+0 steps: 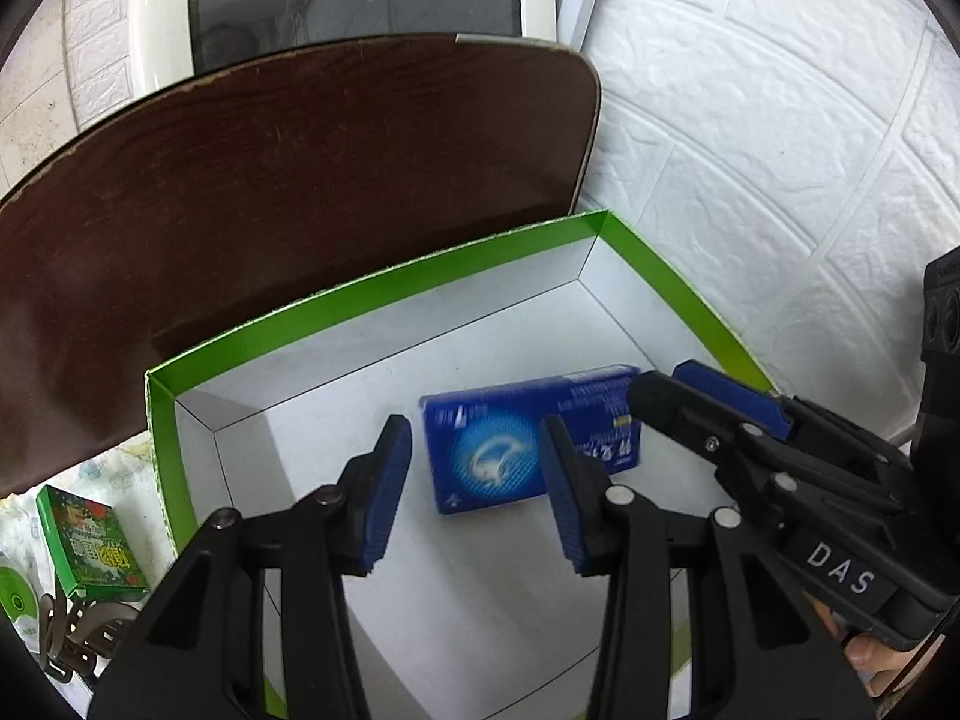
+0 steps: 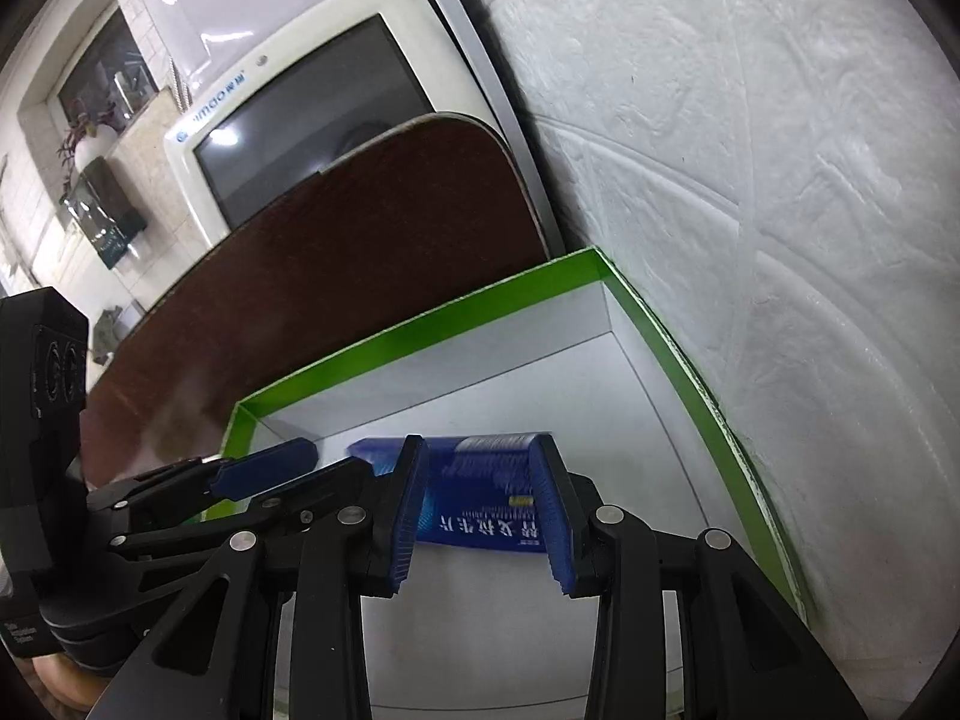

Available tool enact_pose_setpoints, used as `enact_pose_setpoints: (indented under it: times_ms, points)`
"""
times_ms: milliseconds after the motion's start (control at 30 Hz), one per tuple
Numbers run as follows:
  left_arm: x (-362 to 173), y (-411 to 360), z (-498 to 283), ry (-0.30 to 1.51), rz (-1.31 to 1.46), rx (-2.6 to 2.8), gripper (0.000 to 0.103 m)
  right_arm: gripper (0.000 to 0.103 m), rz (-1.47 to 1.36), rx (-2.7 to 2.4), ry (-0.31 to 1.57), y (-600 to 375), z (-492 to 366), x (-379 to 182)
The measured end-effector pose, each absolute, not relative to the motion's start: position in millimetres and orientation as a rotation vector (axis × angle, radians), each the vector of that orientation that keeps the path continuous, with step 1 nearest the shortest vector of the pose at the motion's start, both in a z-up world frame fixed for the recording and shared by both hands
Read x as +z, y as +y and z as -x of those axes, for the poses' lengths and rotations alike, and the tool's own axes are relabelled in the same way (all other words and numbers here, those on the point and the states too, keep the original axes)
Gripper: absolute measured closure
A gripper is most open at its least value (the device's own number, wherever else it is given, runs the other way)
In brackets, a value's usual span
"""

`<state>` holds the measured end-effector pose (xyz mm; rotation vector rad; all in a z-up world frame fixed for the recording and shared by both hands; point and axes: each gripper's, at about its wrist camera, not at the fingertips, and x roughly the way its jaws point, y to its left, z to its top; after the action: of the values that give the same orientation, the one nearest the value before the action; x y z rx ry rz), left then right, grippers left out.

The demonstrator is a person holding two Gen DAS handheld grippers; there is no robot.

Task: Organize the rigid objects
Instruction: 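Carry the blue box into the green box and open the left tool, then move the left tool back and grasp the blue cube box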

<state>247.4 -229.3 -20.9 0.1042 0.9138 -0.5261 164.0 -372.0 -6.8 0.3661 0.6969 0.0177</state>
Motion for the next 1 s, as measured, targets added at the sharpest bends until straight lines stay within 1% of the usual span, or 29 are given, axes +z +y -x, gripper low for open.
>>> enact_pose_setpoints:
  times_ms: [233, 267, 300, 333, 433, 600, 800, 1000]
  points:
    - [-10, -209, -231, 0.879, -0.111, -0.51, 0.056, 0.065, -0.332, 0.007, 0.675, -357, -149, 4]
    - [-5, -205, -228, 0.868, -0.11, -0.509, 0.052, 0.065, -0.326, 0.009, 0.667, -353, -146, 8]
    - [1, -200, -223, 0.857, -0.114, -0.503, 0.045, 0.065, -0.323, 0.013, 0.661, -351, -143, 11]
    - [6, -196, -218, 0.847, -0.121, -0.498, 0.043, 0.065, -0.322, 0.019, 0.656, -348, -140, 14]
    - [23, -176, -202, 0.838, -0.119, -0.533, 0.039, 0.065, -0.308, 0.035, 0.633, -338, -131, 25]
    - [38, -136, -175, 0.861, -0.121, -0.53, 0.039, 0.065, -0.275, 0.071, 0.58, -312, -107, 46]
    - [44, -61, -135, 0.9, -0.069, -0.456, 0.039, 0.065, -0.203, 0.183, 0.557, -260, -85, 63]
    - [50, 21, -78, 0.852, -0.186, -0.306, 0.039, 0.065, -0.15, 0.339, 0.583, -192, -67, 60]
